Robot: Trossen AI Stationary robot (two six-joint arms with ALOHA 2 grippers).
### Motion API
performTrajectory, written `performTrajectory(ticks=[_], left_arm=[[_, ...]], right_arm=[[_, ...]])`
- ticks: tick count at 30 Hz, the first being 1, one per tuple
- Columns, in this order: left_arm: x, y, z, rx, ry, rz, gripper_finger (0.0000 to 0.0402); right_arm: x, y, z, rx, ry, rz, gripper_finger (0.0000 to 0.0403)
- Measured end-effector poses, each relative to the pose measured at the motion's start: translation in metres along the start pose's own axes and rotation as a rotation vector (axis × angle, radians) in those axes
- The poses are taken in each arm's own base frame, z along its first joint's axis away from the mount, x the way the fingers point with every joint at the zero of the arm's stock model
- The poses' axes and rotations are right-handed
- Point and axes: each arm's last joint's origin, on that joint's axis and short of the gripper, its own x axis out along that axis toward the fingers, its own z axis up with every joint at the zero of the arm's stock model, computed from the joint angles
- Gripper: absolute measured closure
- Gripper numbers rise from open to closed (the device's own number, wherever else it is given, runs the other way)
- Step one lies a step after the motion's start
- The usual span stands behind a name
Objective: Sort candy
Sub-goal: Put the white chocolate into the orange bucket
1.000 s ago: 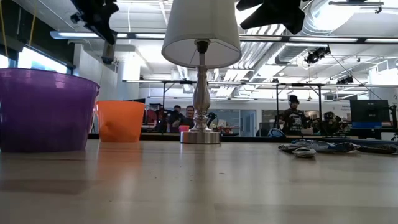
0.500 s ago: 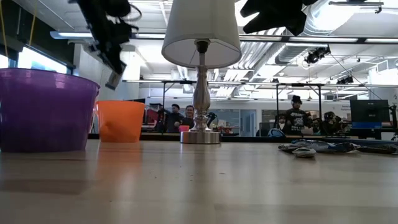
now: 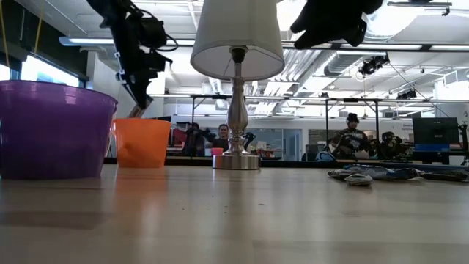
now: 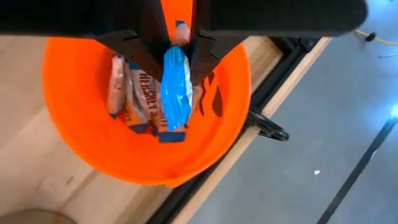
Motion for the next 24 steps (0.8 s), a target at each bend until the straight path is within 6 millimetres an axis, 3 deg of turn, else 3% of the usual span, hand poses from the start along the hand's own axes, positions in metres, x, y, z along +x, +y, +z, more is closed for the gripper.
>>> performTrajectory(ticks=[7, 16, 19, 24], left_arm=[[0.002, 0.013, -0.004, -0.062, 0.002, -0.027, 0.0339], [0.002, 0.009, -0.008, -0.078, 0.036, -0.122, 0.0326], [-0.004, -0.002, -0.012, -0.062, 0.052, -0.299, 0.0327], [-0.032, -0.037, -0.013, -0.027, -0.025, -0.666, 0.0327]], right_arm=[[0.000, -0.002, -0.003, 0.006, 0.026, -0.018, 0.0237], [0.000, -0.002, -0.004, 0.051, 0.054, -0.001, 0.0237], [0.000, -0.003, -0.008, 0.111, 0.116, 0.021, 0.0237], [-0.002, -0.003, -0.016, 0.244, 0.265, 0.072, 0.0237]])
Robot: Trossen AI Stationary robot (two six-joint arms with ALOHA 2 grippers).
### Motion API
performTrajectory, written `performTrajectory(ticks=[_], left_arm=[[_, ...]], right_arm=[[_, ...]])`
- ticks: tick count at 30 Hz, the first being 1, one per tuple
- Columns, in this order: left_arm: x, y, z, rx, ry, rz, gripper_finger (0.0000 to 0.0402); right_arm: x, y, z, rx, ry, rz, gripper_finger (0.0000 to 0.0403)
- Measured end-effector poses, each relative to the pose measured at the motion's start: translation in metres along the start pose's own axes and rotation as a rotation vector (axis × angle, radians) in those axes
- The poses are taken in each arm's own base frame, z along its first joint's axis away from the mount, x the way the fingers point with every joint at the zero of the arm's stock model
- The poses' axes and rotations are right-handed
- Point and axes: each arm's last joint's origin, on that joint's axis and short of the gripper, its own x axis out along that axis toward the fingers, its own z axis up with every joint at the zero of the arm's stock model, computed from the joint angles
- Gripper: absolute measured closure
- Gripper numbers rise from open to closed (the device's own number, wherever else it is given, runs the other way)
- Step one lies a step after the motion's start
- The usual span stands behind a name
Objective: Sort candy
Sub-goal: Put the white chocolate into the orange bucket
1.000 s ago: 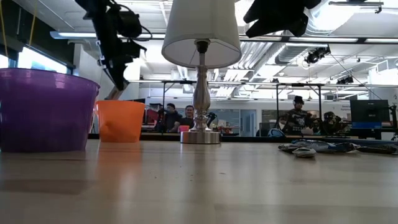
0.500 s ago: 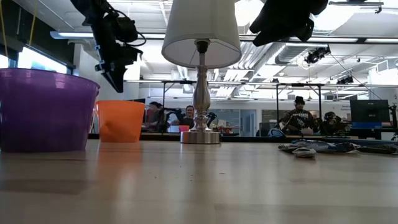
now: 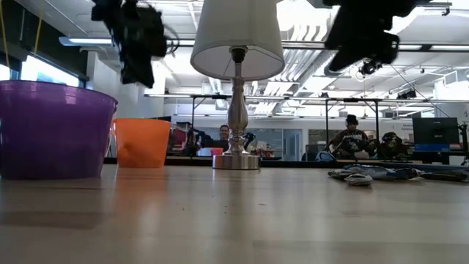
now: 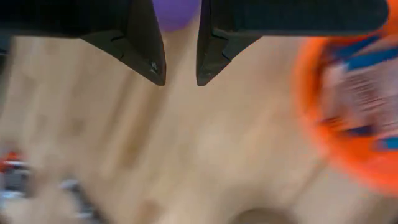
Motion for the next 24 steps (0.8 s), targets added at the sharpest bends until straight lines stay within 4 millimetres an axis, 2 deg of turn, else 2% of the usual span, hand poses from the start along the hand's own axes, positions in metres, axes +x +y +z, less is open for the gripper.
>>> performTrajectory(ticks=[5, 11, 18, 24], left_arm=[[0.002, -0.059, -0.002, 0.131, -0.048, -0.090, 0.0327], [0.011, -0.124, -0.009, 0.267, -0.133, -0.085, 0.0327], [0.023, -0.179, -0.025, 0.378, -0.184, -0.138, 0.0327], [0.034, -0.219, -0.038, 0.433, -0.242, -0.197, 0.0327]], right_arm=[[-0.003, -0.002, -0.013, 0.086, 0.103, -0.033, 0.0238], [-0.011, -0.016, -0.032, 0.176, 0.226, -0.240, 0.0238], [-0.017, -0.036, -0.041, 0.215, 0.234, -0.500, 0.0238], [-0.006, -0.044, -0.036, 0.201, 0.167, -0.599, 0.0238]])
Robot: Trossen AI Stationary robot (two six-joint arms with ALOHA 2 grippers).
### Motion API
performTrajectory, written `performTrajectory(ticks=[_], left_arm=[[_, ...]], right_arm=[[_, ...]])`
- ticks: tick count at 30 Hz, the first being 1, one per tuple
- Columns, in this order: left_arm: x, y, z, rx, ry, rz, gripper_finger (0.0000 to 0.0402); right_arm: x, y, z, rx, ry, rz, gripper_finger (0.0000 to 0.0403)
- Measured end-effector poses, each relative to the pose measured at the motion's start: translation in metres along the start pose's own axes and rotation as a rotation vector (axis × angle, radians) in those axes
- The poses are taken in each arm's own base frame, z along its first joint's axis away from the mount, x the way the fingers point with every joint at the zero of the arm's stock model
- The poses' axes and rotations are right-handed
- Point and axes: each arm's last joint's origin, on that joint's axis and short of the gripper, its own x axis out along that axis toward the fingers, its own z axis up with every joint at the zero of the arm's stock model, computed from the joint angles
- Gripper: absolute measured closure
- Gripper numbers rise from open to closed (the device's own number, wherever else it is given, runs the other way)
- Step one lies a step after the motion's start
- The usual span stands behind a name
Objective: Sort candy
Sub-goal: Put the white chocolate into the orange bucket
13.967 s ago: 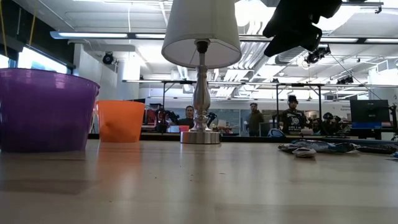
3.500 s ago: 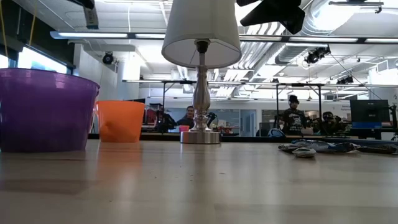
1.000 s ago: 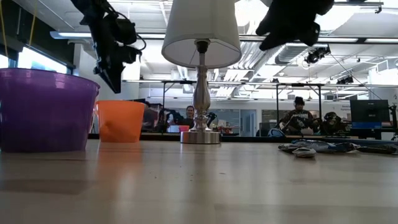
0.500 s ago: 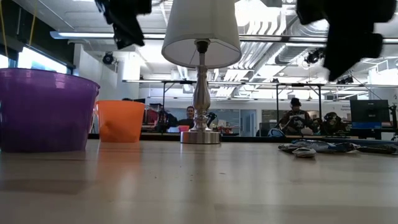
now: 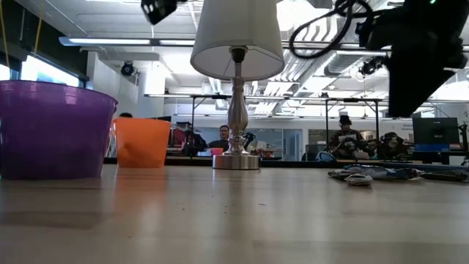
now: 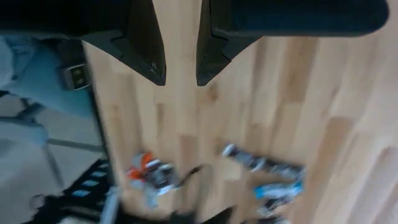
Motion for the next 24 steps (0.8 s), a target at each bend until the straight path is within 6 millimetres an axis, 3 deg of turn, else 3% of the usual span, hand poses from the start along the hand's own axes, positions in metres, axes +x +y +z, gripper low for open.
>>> performTrajectory(ticks=[6, 14, 24], left_arm=[[0.019, -0.033, -0.003, 0.062, -0.029, -0.099, 0.0327], [0.035, -0.055, -0.015, 0.101, 0.008, -0.103, 0.0328], [0.036, -0.071, -0.022, 0.145, -0.007, -0.094, 0.0328]], right_arm=[[0.020, 0.005, 0.005, -0.074, 0.030, -0.087, 0.0238], [0.048, -0.003, 0.020, -0.160, 0.105, -0.165, 0.0238], [0.099, -0.023, 0.029, -0.130, 0.209, -0.022, 0.0238]])
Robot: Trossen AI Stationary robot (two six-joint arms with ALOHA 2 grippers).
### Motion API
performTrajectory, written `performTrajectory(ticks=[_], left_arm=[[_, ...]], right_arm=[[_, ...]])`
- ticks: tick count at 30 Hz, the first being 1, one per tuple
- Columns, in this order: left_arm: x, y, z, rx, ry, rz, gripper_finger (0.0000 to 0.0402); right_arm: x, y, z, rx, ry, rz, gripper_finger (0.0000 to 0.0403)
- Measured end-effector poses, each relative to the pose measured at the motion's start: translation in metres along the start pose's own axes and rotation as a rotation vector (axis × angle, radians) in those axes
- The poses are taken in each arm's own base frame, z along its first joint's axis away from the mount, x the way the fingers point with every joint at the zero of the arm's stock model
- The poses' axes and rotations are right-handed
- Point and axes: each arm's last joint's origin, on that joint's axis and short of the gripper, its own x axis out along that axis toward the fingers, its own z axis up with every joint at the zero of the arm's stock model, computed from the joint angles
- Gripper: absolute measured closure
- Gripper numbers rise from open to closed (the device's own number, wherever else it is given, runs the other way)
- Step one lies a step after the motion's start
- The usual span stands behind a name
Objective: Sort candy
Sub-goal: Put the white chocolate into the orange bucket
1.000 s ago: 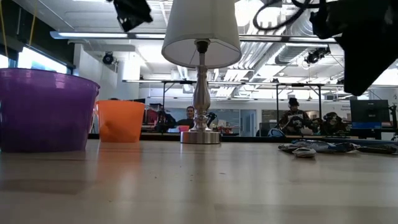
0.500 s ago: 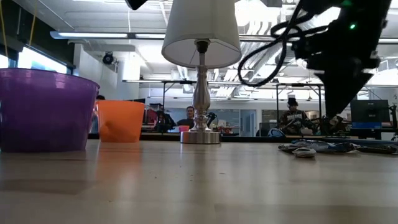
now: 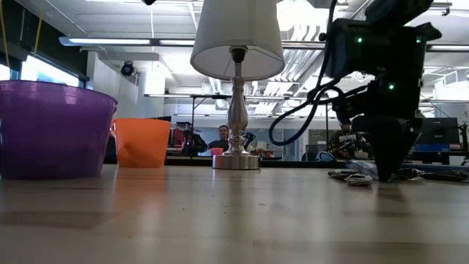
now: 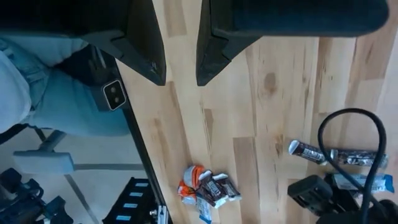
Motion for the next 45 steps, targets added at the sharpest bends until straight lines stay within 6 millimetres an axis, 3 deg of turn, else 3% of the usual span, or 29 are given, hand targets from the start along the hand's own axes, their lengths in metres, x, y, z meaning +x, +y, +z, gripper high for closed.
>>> performTrajectory(ticks=[14, 22, 29, 39, 45], left_arm=[[0.000, -0.002, -0.001, 0.039, -0.002, 0.006, 0.0328], [0.000, -0.002, -0.001, 0.040, -0.003, 0.008, 0.0328], [0.000, -0.002, -0.001, 0.040, -0.002, 0.008, 0.0328], [0.000, -0.002, -0.001, 0.040, -0.005, 0.016, 0.0328], [-0.001, -0.005, -0.001, 0.046, -0.019, 0.030, 0.0328]], right_arm=[[0.007, -0.009, 0.021, -0.014, -0.019, 0.067, 0.0240], [0.009, -0.012, 0.031, -0.011, -0.019, 0.133, 0.0307], [0.009, -0.012, 0.031, -0.008, -0.004, 0.142, 0.0392], [0.009, -0.016, 0.025, 0.002, 0.067, 0.104, 0.0399], [0.003, -0.012, 0.010, 0.004, 0.109, 0.068, 0.0399]])
